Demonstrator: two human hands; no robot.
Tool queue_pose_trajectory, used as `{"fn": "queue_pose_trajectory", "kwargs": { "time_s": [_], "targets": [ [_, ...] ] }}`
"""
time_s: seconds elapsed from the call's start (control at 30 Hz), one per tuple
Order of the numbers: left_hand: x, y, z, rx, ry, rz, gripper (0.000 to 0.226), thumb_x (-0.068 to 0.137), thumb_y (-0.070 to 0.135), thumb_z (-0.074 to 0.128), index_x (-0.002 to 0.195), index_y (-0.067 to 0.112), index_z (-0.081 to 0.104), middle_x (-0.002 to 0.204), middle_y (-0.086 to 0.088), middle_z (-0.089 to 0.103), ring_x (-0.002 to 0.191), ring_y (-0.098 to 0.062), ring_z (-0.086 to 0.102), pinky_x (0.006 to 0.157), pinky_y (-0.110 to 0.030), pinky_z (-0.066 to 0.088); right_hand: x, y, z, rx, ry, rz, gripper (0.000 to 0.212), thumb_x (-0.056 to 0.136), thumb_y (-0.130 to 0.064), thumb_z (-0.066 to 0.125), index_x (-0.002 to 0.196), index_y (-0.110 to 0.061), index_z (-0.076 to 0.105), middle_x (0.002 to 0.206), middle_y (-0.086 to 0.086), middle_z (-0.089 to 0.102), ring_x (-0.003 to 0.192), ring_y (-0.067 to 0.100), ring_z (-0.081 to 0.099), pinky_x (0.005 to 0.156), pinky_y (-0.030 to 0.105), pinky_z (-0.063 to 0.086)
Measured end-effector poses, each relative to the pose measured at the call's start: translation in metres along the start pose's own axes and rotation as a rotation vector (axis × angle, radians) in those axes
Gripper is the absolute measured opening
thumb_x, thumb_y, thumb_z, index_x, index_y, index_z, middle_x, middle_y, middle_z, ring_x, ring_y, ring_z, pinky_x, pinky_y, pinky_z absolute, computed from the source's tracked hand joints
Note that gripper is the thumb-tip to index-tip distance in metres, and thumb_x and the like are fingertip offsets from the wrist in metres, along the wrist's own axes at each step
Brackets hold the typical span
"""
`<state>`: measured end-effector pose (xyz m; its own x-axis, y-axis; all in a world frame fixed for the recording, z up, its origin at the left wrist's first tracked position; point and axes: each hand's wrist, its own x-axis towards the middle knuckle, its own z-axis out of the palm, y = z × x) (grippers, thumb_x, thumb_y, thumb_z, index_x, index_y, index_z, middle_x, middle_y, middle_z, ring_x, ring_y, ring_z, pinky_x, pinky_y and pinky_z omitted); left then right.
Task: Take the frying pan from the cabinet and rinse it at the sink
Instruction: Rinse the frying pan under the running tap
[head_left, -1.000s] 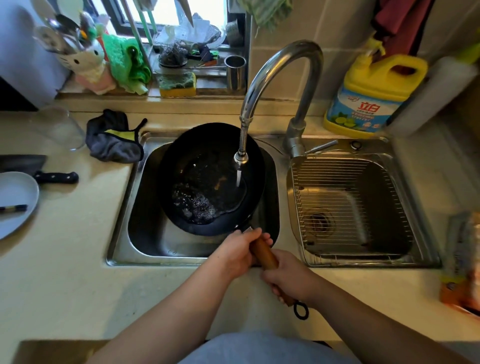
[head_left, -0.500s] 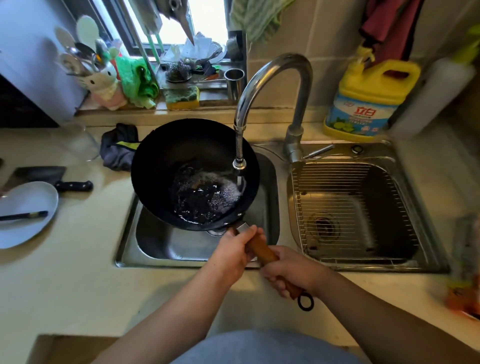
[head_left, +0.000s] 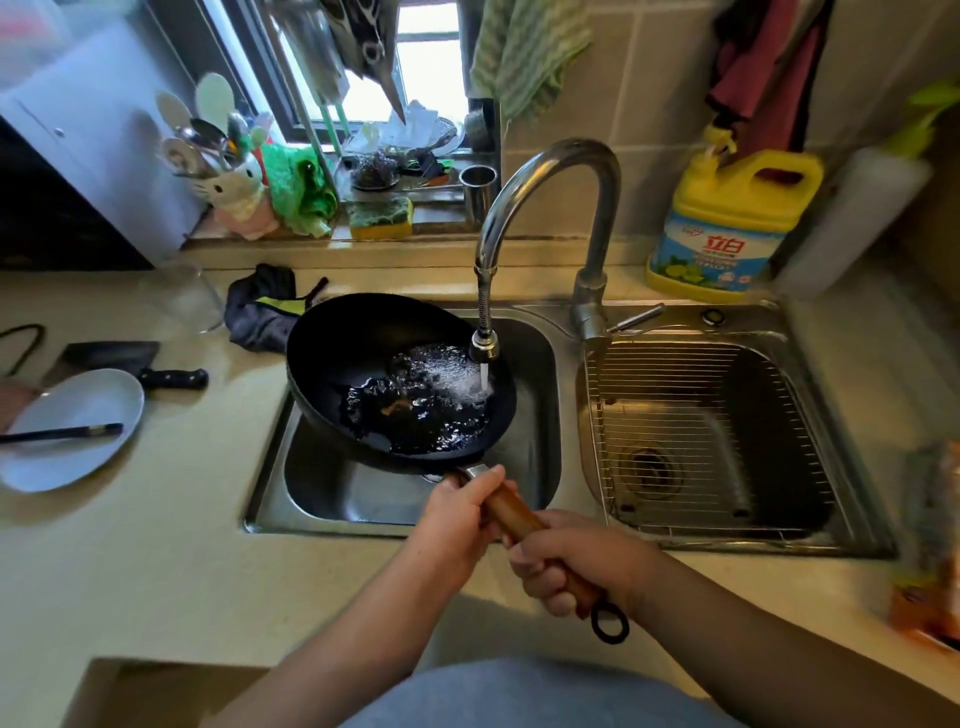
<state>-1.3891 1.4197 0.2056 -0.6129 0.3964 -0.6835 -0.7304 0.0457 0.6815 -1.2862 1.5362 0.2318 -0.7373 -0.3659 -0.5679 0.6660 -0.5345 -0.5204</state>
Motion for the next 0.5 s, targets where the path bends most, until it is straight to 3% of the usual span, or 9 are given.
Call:
{"fn": "queue_pose_trajectory", "kwargs": {
  "time_s": [0.17,0.27,0.43,0.5],
  "targets": [
    [-0.002,-0.002,0.0,-0.01,-0.038,-0.067,0.017,0.092,0.015,0.064,0.1,0.0,0.061,0.074,-0.011,0.072,0.063,-0.02,0.068,0.063,-0.035,0.052,-0.011,-0.002,0.013,0.038,0.092,0.021,0.019,0.091,-0.001,0.055,0.107,-0.006,0.047,0.062,-0.001,0.052,0.045,0.006,0.048,0.039,0.017,0.043],
    [-0.005,-0.005,0.002,-0.014,-0.076,-0.121,0.014,0.092,0.014,0.062,0.096,0.001,0.061,0.068,-0.009,0.073,0.056,-0.019,0.069,0.059,-0.032,0.051,-0.018,-0.002,0.018,-0.004,0.142,0.03,0.018,0.091,-0.001,0.057,0.107,-0.005,0.048,0.063,0.0,0.054,0.046,0.006,0.05,0.039,0.018,0.045],
    [-0.006,-0.011,0.004,-0.027,-0.119,-0.177,0.017,0.092,0.011,0.059,0.101,-0.003,0.062,0.072,-0.013,0.074,0.062,-0.021,0.071,0.053,-0.031,0.057,-0.026,0.008,0.021,-0.21,0.281,0.033,0.03,0.087,-0.005,0.06,0.116,-0.005,0.053,0.063,0.0,0.056,0.048,0.007,0.052,0.042,0.021,0.046],
    [-0.005,-0.013,0.005,-0.008,-0.154,-0.199,0.019,0.092,0.011,0.057,0.1,-0.005,0.065,0.075,-0.014,0.074,0.067,-0.023,0.071,0.06,-0.033,0.058,-0.027,0.014,0.022,-0.314,0.354,0.025,0.03,0.085,-0.006,0.059,0.114,-0.01,0.054,0.063,0.001,0.056,0.05,0.009,0.052,0.043,0.024,0.046]
  ]
}}
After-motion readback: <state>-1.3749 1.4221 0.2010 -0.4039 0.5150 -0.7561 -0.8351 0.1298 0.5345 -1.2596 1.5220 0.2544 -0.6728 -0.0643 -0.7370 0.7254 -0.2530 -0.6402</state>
